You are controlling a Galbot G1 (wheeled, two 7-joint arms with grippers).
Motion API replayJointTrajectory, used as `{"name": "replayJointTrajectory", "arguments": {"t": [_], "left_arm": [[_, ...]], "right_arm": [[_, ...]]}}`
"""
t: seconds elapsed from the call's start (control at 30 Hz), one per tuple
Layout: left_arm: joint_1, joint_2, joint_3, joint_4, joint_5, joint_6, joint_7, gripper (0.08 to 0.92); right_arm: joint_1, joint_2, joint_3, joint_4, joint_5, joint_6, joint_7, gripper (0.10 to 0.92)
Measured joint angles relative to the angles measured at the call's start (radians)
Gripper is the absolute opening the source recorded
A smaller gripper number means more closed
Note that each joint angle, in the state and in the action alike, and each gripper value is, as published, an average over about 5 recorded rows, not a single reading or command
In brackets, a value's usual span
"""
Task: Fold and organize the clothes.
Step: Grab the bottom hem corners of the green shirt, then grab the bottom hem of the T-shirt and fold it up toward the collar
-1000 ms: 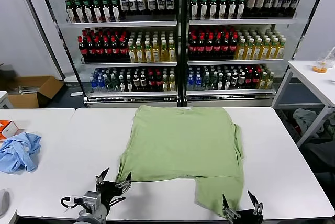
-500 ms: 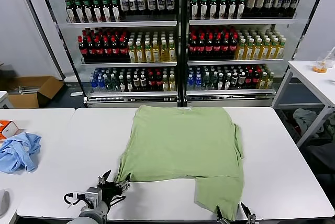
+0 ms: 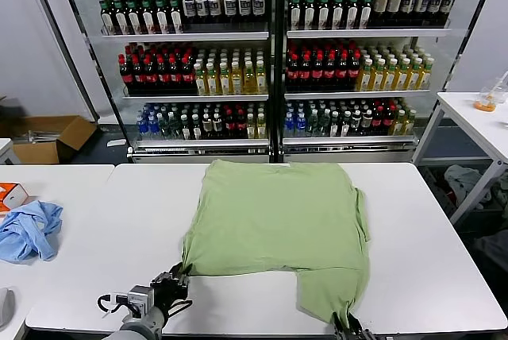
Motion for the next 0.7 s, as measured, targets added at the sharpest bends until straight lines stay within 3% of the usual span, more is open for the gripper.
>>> {"name": "replayJointTrajectory", "arguments": {"t": [0.13, 0.7], "left_arm": [[0.005, -0.004, -0.001, -0.006, -0.025, 0.001, 0.005, 0.141], [0.049, -0.009, -0.056, -0.067, -0.125, -0.021, 0.007, 0.136]], "right_arm": [[-0.004, -0.006, 0.012, 0.010, 0.006, 0.011, -0.007, 0.105], [0.000, -0.039, 0.077, 0.090, 0.028, 0.096, -0.033, 0.105]]}}
